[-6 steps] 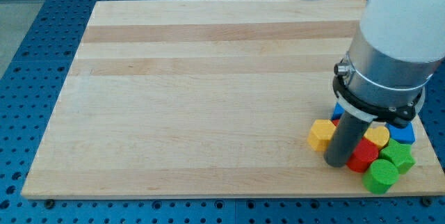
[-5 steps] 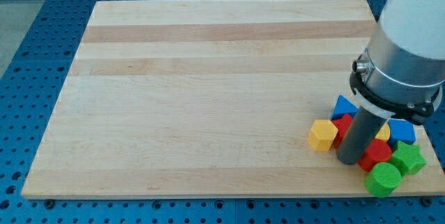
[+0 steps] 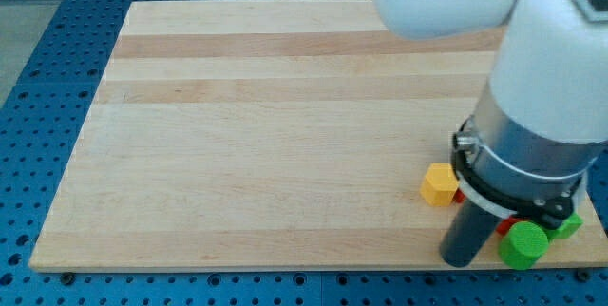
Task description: Move your arm towards top right
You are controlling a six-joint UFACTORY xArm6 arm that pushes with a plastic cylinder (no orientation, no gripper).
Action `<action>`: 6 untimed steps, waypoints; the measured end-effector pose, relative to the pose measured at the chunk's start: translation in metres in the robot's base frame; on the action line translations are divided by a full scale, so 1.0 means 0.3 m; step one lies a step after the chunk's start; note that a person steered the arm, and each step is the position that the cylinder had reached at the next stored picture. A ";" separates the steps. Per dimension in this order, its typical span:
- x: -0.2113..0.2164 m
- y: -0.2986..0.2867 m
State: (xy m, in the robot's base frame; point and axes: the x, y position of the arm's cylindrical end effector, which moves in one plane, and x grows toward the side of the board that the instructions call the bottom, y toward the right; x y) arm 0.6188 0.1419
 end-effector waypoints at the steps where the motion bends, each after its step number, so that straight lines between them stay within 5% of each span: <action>1: -0.003 0.018; 6: -0.003 0.018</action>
State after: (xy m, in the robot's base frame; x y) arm 0.6180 0.1474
